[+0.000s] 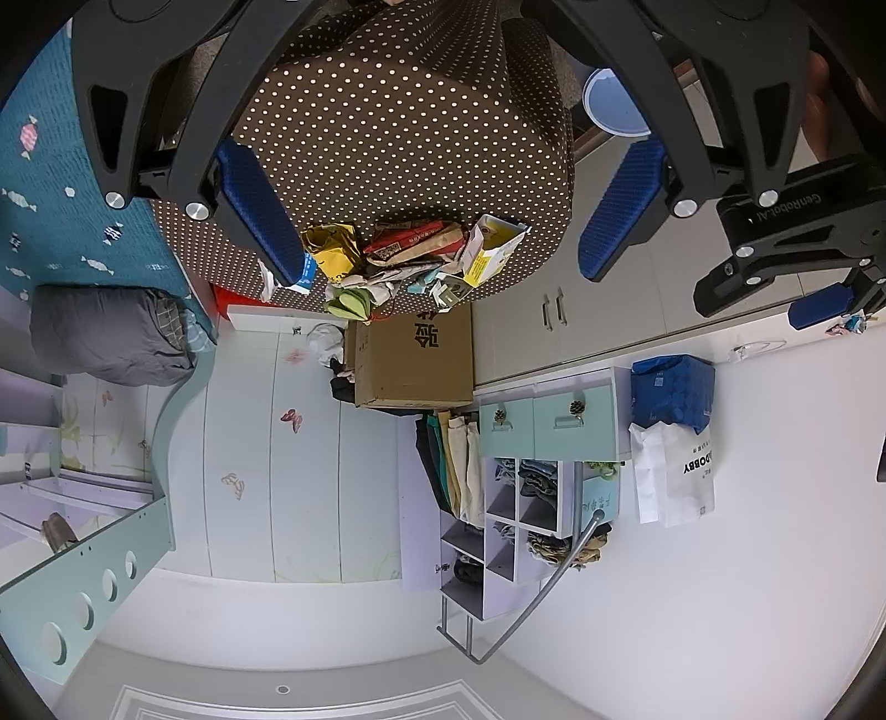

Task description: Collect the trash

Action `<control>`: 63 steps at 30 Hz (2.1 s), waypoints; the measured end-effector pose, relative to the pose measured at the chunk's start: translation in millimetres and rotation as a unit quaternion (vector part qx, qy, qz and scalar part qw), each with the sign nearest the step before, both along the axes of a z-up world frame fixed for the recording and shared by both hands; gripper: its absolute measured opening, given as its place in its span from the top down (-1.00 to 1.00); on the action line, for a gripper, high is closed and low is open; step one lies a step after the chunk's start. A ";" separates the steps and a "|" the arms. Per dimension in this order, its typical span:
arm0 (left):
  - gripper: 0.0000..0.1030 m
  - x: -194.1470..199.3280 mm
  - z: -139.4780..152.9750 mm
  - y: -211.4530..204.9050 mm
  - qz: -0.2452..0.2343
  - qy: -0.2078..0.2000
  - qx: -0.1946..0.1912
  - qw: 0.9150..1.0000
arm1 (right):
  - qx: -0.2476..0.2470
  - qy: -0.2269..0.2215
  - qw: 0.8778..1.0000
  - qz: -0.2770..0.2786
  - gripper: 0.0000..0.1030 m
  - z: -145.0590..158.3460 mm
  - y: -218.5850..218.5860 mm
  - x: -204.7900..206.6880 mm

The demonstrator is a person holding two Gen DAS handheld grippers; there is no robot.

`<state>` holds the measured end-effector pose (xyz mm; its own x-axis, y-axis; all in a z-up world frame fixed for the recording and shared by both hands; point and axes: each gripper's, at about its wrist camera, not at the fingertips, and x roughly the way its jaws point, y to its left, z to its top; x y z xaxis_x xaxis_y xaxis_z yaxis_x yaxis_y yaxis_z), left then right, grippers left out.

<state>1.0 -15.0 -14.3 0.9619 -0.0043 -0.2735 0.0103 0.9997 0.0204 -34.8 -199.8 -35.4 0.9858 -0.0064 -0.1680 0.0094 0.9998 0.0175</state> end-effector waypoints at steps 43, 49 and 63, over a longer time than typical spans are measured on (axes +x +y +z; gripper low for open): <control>-0.92 0.0 -1.6 8.9 0.003 0.006 0.001 1.000 | 0.006 0.011 1.000 0.007 -0.89 -6.6 7.8 3.1; -0.92 0.1 -1.5 9.3 0.003 0.006 0.001 1.000 | 0.007 0.012 1.000 0.008 -0.89 -6.6 8.8 2.8; -0.92 1.5 -2.7 12.1 0.005 0.010 0.002 1.000 | 0.013 0.017 1.000 0.009 -0.89 -6.3 8.2 4.1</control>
<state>2.6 -2.9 -17.0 0.9561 0.0073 -0.2931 0.0000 0.9997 0.0250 -30.7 -191.6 -41.7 0.9793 0.0162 -0.2018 -0.0077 0.9991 0.0427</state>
